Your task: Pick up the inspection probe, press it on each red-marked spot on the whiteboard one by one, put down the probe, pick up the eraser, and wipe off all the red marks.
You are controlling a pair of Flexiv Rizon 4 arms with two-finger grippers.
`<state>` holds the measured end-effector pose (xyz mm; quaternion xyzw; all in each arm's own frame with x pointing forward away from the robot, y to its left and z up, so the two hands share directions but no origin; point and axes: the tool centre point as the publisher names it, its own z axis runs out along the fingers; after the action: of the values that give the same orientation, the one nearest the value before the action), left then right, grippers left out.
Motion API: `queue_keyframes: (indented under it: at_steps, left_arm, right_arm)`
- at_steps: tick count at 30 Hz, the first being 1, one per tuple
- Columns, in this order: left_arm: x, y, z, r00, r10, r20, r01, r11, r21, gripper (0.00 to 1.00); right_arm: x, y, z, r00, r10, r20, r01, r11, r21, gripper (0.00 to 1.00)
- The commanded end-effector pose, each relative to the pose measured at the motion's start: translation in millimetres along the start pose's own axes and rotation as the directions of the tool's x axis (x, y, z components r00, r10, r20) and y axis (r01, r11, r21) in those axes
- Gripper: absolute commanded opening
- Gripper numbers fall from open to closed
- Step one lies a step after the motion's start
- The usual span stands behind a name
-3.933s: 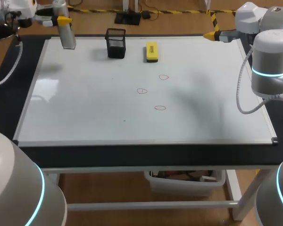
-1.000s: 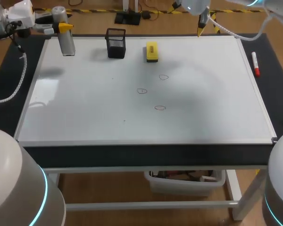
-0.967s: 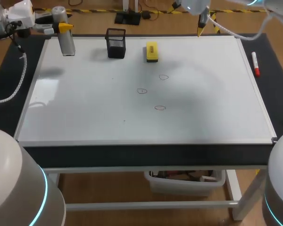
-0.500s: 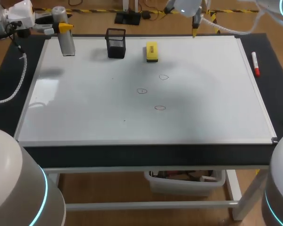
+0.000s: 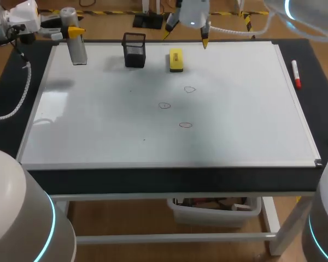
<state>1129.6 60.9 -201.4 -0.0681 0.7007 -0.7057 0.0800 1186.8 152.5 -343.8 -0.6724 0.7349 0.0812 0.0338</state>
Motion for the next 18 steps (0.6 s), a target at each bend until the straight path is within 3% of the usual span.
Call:
queue_keyframes:
  at_steps: [1,9,18]
  left_arm:
    - [2.2,-2.2,1,1.0,0.003,0.006,-0.003,1.0,-0.003,0.0]
    - [2.2,-2.2,1,1.0,0.003,0.006,-0.003,1.0,-0.003,0.0]
    - [2.2,-2.2,1,1.0,0.003,0.006,-0.003,1.0,-0.003,0.0]
  right_arm:
    - [-11,-12,17,0.948,-0.022,-0.316,0.005,0.998,-0.056,1.0]
    - [-10,-19,39,0.936,-0.026,-0.351,0.006,0.998,-0.056,1.0]
    - [-5,-29,58,0.951,-0.022,-0.308,0.01,0.999,-0.039,1.0]
